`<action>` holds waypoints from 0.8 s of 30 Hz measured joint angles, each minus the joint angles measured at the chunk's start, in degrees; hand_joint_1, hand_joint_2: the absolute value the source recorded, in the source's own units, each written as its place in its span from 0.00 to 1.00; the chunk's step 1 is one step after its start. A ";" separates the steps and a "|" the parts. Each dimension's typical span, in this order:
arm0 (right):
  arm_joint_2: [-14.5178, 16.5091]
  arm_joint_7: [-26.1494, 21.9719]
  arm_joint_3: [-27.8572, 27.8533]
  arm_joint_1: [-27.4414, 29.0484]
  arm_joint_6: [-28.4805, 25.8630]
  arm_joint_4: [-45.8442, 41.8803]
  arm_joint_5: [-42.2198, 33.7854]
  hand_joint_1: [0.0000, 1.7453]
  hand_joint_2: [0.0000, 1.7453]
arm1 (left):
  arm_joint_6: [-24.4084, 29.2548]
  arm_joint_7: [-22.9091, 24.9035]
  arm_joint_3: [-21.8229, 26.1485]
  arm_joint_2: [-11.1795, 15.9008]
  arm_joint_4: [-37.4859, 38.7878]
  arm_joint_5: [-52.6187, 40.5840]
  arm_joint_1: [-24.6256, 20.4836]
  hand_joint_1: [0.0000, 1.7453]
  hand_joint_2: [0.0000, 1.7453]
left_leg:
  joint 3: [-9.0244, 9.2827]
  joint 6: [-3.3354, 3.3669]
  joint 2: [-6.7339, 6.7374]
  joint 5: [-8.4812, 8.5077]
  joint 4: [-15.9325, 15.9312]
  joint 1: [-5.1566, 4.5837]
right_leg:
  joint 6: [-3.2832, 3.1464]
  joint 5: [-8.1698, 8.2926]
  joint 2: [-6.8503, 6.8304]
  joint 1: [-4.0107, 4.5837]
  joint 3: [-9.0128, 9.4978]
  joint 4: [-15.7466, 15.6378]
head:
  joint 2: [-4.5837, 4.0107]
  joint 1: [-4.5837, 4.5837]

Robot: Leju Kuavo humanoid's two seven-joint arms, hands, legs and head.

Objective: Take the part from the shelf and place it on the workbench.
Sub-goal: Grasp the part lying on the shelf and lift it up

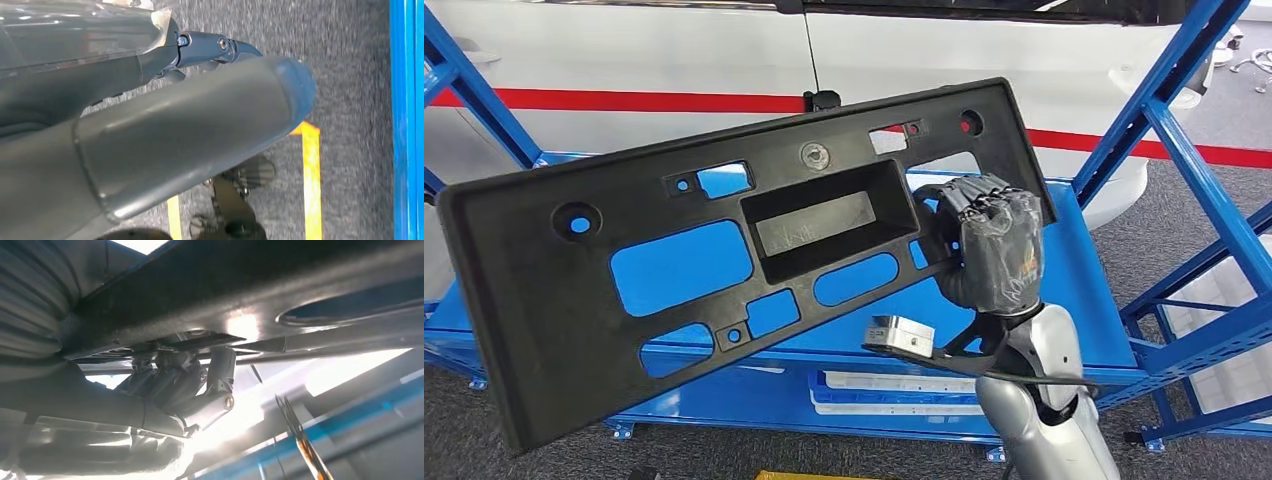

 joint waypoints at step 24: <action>-1.88 1.08 -3.55 2.79 6.72 -0.87 -15.09 1.00 1.00 | 0.12 5.24 2.45 -0.10 0.00 -3.98 -0.07 0.00 1.00 | 0.00 -0.02 -0.01 -0.01 -0.02 0.00 | 0.00 0.00 -0.01 0.04 0.04 0.00 | 0.00 -0.01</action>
